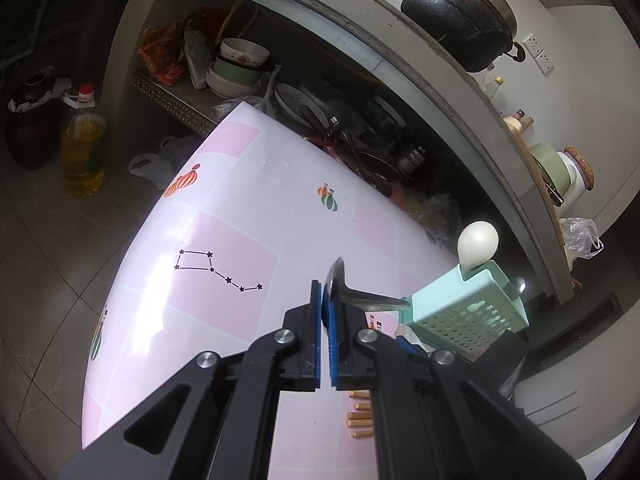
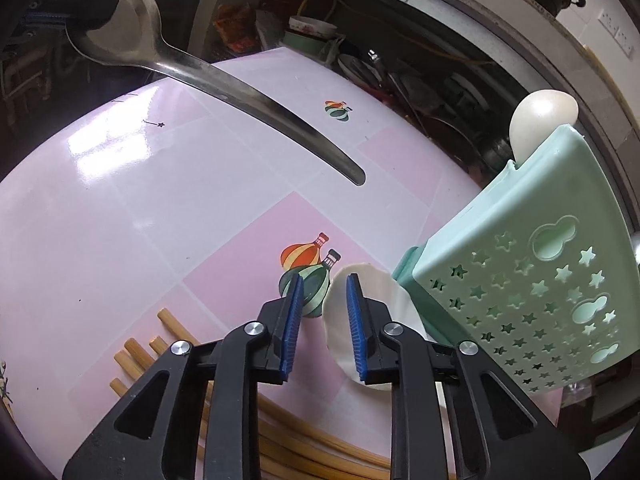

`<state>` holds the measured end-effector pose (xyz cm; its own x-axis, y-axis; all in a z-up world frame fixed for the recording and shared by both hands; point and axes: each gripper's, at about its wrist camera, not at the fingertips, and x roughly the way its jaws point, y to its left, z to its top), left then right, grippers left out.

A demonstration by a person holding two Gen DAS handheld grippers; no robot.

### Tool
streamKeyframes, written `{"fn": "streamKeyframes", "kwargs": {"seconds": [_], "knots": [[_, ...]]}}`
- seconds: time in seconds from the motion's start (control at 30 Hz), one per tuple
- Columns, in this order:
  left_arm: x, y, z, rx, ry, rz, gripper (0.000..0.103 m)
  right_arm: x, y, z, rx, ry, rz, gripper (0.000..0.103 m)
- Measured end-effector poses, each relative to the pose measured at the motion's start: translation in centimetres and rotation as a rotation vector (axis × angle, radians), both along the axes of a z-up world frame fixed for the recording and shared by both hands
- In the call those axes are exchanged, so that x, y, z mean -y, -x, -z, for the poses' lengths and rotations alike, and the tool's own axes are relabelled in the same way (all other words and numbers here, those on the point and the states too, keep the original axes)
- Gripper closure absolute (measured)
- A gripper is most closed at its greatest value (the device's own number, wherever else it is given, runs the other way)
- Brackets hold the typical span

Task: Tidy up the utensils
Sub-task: 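Lift the metal spoon with the left tool while the right tool grasps the white rice spoon, then drop the metal spoon into the holder with the left tool while the right tool lifts the rice spoon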

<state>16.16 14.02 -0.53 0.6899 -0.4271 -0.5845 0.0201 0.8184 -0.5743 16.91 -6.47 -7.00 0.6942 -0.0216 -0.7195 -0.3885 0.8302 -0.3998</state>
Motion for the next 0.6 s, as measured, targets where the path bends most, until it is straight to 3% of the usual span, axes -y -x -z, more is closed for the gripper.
{"fn": "streamKeyframes", "kwargs": {"seconds": [0.1,0.4,0.6], "knots": [[-0.1,0.2,-0.2,0.003,0.002,-0.007,0.101,0.0,0.2,0.2,0.006,0.013,0.005,0.094],[-0.3,0.9,-0.9,0.027,0.005,-0.015,0.101,0.8,1.1,-0.9,0.051,-0.024,0.021,0.100],[0.0,1.5,-2.4,0.084,0.005,0.010,0.101,3.3,1.6,-4.2,0.090,-0.140,0.063,0.102]]}}
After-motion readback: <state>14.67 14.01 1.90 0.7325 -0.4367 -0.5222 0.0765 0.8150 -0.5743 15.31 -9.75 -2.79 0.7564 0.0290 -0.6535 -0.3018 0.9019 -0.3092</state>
